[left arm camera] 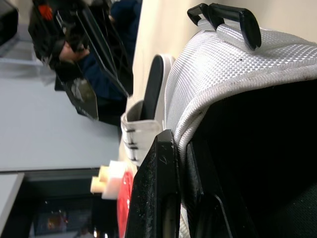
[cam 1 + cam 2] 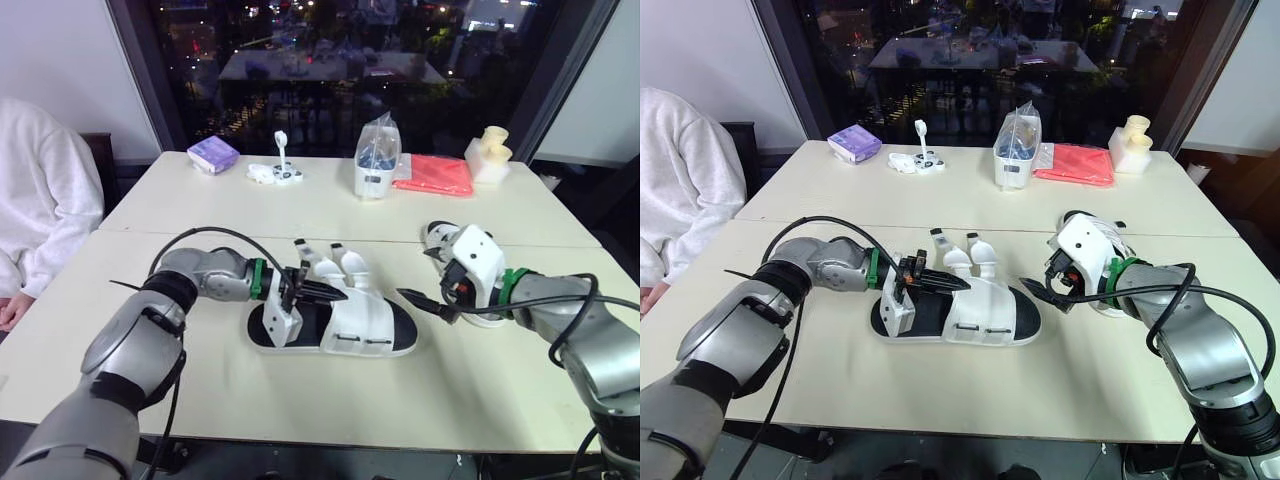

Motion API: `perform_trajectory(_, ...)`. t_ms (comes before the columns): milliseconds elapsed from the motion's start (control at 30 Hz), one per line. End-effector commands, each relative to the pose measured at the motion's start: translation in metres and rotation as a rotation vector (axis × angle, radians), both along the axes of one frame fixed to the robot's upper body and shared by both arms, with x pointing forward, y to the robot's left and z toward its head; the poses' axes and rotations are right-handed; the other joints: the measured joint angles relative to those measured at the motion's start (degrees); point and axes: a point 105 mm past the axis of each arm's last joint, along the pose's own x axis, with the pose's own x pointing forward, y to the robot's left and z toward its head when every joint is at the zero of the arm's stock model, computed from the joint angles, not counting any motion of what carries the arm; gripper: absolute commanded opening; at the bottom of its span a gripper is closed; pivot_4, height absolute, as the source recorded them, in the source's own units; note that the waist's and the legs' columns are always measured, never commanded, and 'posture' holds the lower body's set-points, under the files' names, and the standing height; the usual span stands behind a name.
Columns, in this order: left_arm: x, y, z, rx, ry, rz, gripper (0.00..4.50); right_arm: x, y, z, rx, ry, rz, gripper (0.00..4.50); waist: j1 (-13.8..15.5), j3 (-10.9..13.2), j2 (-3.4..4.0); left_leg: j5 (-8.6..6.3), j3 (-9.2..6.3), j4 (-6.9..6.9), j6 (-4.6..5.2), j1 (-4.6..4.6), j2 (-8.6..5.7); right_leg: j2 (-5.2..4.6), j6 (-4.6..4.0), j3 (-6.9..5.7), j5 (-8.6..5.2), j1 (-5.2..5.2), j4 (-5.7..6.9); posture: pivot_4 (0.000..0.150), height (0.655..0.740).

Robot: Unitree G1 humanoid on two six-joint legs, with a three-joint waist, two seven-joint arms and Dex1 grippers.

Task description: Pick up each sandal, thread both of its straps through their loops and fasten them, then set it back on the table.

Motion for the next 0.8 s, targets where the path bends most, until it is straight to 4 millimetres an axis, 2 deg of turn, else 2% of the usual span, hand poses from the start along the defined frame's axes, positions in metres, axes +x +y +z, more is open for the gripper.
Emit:
perform_trajectory(33, -0.002, -0.004, 0.018, -0.069, -0.042, -0.031, 0.08, 0.001, 0.002, 0.011, 0.0, -0.047, 0.013, 4.5, 0.0, 0.0, 0.0, 0.0, 0.0, 0.0, 0.0, 0.0, 0.0, 0.0, 0.0, 0.0, 0.0, 0.0, 0.0, 0.15, 0.74)
perform_trajectory(500, -0.009, 0.001, -0.01, 0.025, 0.014, -0.052, 0.08, 0.002, 0.0, 0.008, -0.013, -0.044, 0.006, 4.5, -0.01, 0.0, 0.0, 0.01, 0.01, 0.01, 0.0, 0.01, 0.01, 0.02, 0.01, 0.0, 0.0, 0.0, 0.02, 0.15, 0.74)
perform_trajectory(600, -0.008, 0.004, -0.018, 0.064, 0.028, -0.037, 1.05, 0.002, 0.0, 0.007, -0.017, -0.044, 0.003, 4.5, -0.01, 0.0, 0.0, 0.01, 0.01, 0.02, 0.0, 0.01, 0.01, 0.02, 0.01, -0.01, 0.0, 0.01, 0.02, 0.15, 0.74)
perform_trajectory(800, -0.008, 0.01, -0.025, 0.107, 0.025, -0.031, 4.03, 0.002, -0.001, 0.006, -0.023, -0.042, 0.002, 4.5, -0.02, -0.01, 0.01, 0.01, 0.01, 0.03, 0.0, 0.03, 0.01, 0.02, 0.01, 0.0, 0.0, 0.03, 0.02, 0.15, 0.74)
